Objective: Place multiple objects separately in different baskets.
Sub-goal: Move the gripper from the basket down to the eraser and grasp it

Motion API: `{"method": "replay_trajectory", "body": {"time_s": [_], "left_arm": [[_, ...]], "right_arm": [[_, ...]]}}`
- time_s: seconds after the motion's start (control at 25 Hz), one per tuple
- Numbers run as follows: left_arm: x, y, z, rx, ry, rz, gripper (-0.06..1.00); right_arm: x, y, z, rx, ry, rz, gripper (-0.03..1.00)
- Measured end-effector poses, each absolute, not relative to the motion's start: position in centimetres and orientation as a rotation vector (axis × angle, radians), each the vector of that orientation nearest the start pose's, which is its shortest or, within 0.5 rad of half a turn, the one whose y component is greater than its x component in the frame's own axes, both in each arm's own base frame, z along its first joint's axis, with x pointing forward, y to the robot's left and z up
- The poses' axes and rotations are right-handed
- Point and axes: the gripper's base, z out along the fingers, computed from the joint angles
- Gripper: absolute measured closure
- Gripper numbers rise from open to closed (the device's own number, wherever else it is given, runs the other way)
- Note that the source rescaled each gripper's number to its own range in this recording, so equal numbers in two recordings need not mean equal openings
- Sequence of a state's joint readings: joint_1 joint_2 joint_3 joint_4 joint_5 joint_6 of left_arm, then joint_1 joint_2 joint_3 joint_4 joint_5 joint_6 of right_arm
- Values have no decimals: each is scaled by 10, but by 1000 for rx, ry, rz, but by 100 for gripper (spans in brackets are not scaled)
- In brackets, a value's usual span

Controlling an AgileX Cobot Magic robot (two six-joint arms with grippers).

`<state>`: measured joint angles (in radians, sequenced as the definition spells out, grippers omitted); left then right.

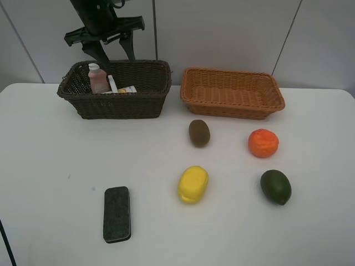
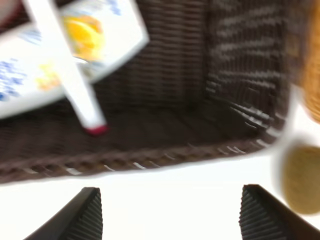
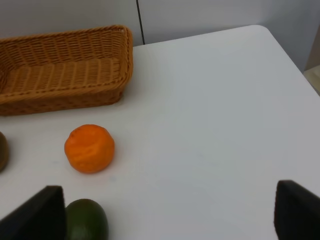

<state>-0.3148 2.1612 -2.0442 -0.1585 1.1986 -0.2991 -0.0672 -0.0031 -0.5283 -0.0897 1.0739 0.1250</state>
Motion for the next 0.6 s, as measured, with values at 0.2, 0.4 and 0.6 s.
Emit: {"method": "replay_trajectory", "body": {"time_s": [0.2, 0.4, 0.6], "left_arm": [[408, -185, 272, 108, 2883, -373, 25], [345, -220, 257, 344, 2988, -281, 25], [281, -241, 226, 487, 3127, -172, 25]], "right_arm": [[-10, -7, 284, 201, 2014, -70, 1], [-10, -7, 284, 201, 2014, -70, 1], [-10, -7, 284, 201, 2014, -70, 1]]}}
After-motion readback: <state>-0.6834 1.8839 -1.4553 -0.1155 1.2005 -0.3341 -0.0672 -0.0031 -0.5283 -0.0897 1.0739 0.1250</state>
